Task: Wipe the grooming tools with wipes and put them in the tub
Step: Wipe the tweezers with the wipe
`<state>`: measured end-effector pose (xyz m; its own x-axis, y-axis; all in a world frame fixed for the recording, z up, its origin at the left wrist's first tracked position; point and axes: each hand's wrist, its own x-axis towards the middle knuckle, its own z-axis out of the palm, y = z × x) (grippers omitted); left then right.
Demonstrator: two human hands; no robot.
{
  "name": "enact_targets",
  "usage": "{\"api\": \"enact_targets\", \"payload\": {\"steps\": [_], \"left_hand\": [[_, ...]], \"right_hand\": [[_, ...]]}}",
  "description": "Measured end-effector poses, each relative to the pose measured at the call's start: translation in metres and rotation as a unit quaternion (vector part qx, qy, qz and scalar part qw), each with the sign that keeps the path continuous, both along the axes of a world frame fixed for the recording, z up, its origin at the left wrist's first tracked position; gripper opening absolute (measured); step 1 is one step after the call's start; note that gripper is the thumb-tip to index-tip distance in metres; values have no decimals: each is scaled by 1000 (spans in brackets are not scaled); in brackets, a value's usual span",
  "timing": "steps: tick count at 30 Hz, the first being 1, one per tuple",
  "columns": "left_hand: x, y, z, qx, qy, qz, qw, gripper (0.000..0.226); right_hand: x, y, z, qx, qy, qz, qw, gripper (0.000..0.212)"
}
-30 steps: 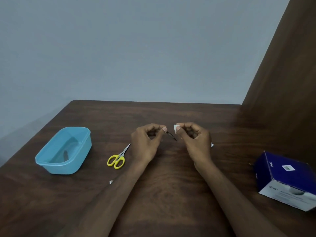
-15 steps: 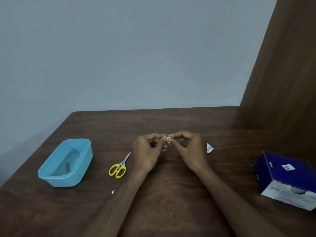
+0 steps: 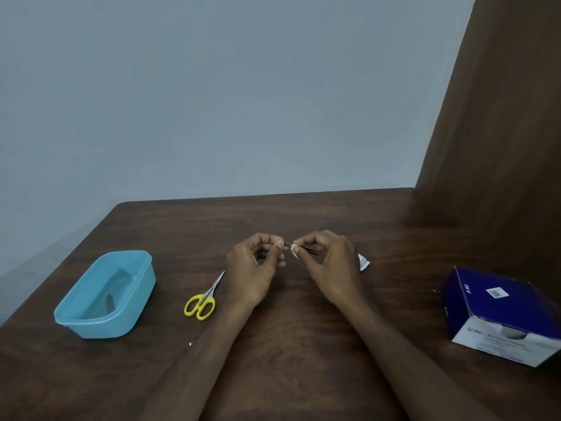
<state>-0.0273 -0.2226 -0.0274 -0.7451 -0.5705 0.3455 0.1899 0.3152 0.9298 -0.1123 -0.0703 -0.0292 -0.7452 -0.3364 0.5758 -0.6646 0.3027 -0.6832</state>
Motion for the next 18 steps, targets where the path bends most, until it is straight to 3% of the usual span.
{"api": "enact_targets", "payload": {"steps": [5, 18], "left_hand": [[-3, -5, -2, 24, 9, 32, 999, 10], [-2, -4, 3, 40, 27, 25, 998, 9]], "right_hand": [[-8, 7, -3, 1, -11, -45, 999, 8], [-3, 7, 2, 13, 7, -24, 1000, 5]]}}
